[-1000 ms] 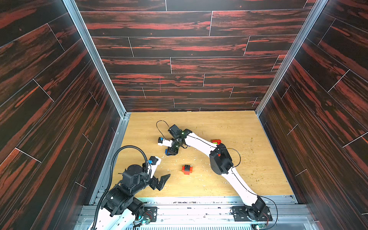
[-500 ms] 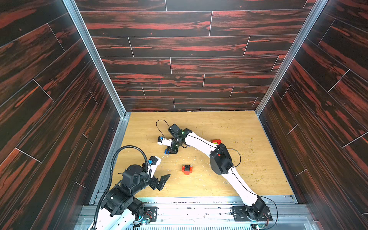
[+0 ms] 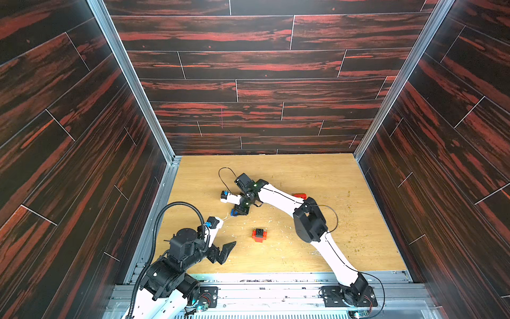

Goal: Assemble the letter f with lego
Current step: Pick up the lego brick from the center of the board.

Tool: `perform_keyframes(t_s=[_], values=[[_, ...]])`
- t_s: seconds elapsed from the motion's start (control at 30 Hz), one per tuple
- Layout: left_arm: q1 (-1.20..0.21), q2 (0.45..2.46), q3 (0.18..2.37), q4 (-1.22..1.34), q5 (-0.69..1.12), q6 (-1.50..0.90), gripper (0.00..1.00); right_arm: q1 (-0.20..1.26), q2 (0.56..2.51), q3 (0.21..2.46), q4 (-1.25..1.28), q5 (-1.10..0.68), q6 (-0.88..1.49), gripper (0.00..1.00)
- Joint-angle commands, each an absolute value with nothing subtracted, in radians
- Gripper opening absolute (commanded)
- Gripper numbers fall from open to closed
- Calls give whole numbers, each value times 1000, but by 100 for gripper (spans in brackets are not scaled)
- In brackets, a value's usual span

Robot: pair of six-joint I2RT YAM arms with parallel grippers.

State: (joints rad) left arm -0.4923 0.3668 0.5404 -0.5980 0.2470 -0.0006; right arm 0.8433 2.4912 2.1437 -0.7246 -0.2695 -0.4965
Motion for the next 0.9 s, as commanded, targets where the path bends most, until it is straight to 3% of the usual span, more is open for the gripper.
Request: perform_keyframes(t_s=[0.0,0.5,0.87], values=[[-495,370,532,-594,258,0,100,854,2367,2047,-685,-273,-469,17],[-497,374,532,-591,262,-1,100,857,1966,1563,-587,-242,-456,18],[-498,380,532,-589,259,-3,100,870,1729,1351,-594,-191,-428,18]])
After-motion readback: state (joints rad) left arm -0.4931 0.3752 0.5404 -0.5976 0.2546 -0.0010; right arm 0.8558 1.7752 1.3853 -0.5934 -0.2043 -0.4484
